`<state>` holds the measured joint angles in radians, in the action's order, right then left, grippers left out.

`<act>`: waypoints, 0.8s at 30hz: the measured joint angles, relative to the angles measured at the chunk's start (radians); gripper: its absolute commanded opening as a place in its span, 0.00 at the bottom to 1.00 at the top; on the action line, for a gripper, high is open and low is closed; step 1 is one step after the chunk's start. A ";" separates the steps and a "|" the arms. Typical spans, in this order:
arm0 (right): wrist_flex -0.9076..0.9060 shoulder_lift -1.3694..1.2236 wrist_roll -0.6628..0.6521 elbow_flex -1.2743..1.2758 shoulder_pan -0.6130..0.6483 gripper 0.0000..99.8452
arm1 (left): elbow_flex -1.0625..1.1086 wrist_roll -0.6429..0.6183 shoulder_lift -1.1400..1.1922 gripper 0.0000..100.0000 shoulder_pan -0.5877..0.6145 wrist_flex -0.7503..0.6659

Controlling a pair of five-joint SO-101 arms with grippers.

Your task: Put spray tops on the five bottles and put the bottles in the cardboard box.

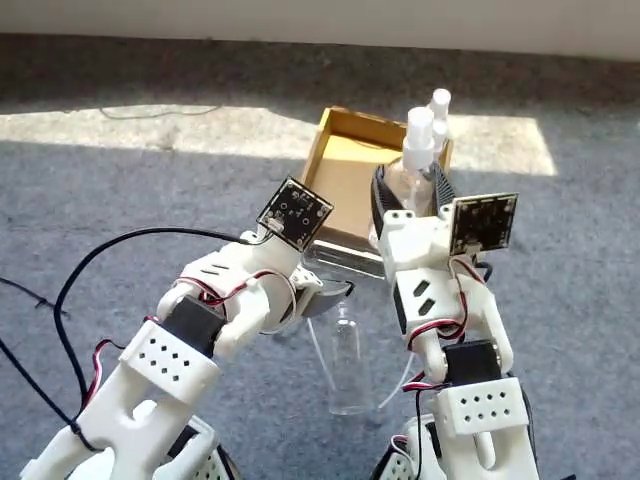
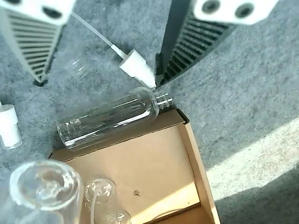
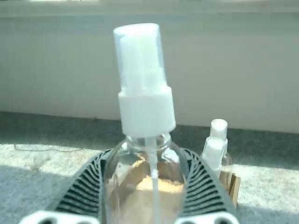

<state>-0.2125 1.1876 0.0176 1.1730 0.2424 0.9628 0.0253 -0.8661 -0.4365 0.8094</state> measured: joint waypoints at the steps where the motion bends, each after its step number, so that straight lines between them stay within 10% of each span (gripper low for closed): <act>1: 0.005 0.000 -0.003 0.011 0.009 0.00 | 0.000 0.000 0.000 0.32 0.006 0.000; 10: 0.336 0.000 -0.049 0.233 -0.015 0.00 | 0.000 0.000 0.000 0.32 0.106 0.000; 24: 0.373 -0.086 -0.064 0.281 -0.081 0.00 | 0.000 0.000 0.000 0.32 0.123 0.000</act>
<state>0.1603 1.1017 -0.0468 1.4538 0.1611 0.9628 0.0253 -0.8661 -0.3138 0.8094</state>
